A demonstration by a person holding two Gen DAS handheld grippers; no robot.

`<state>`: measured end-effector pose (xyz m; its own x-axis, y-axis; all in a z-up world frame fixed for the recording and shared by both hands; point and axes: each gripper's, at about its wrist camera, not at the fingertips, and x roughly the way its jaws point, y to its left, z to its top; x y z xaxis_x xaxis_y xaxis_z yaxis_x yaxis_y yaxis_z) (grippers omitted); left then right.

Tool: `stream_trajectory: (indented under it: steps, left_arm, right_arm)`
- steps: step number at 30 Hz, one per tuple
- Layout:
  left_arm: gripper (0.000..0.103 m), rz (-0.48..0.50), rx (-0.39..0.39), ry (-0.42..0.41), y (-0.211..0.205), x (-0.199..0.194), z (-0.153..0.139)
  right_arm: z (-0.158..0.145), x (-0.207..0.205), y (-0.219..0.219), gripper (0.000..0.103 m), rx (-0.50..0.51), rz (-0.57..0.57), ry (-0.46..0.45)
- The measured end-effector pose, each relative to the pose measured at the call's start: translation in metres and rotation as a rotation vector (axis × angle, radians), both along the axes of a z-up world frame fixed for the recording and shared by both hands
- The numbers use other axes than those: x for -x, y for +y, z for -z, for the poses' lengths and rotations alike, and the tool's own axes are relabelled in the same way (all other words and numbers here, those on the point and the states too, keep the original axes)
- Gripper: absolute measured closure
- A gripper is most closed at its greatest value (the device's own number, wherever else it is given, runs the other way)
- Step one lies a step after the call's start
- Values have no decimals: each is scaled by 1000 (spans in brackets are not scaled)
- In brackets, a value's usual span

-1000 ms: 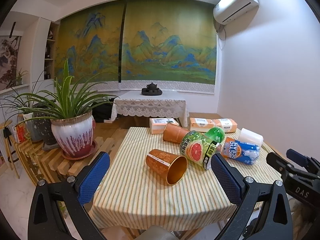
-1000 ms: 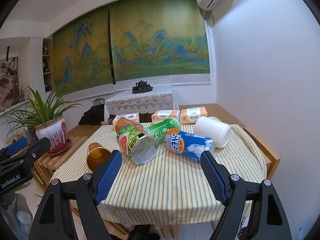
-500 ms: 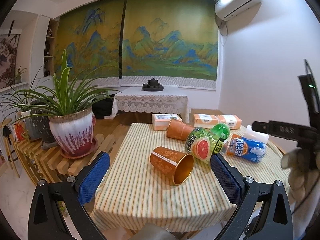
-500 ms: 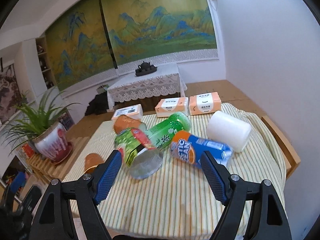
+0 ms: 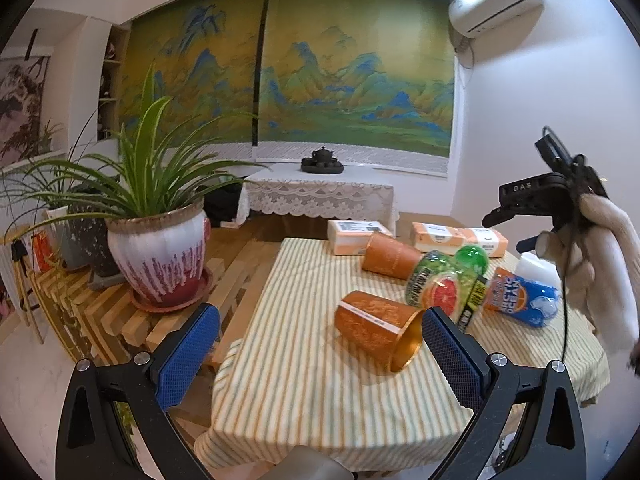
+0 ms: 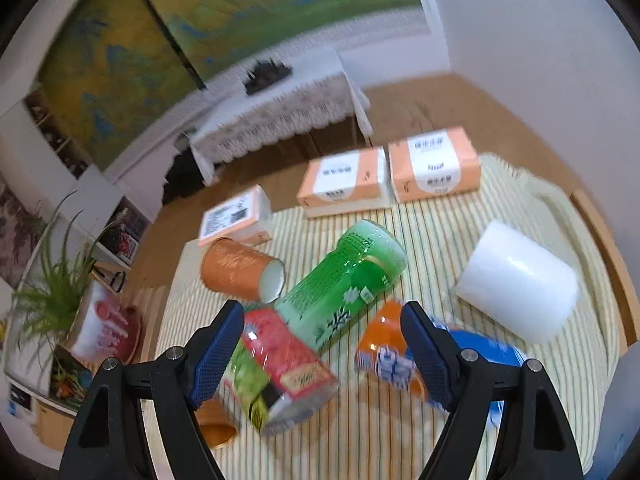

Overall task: Flip cup upside down
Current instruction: 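Move the right tool toward the lying green tea bottle, then close the right tool around the green tea bottle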

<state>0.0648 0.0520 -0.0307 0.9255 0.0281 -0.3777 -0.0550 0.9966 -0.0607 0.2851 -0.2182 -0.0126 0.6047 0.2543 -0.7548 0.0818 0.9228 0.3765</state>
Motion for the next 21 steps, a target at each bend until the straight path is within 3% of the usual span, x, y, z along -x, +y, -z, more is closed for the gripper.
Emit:
stream_trajectory:
  steps: [3,8,14,21]
  left_arm:
    - [1,-12,16,8,9,-6,5]
    - [1,-27,32,17,22,-16,13]
    - [1,-48,59,36,40,-27,23]
    - [1,-77,80,55,56,-34,33]
  right_arm:
    - [13,-30,-4,39,-24,15,112]
    - [44,-65,-8,41,-73,69,288]
    - [65,-89,-6,42,-123,122,390]
    - [74,-107,-4,41,-139,160,427]
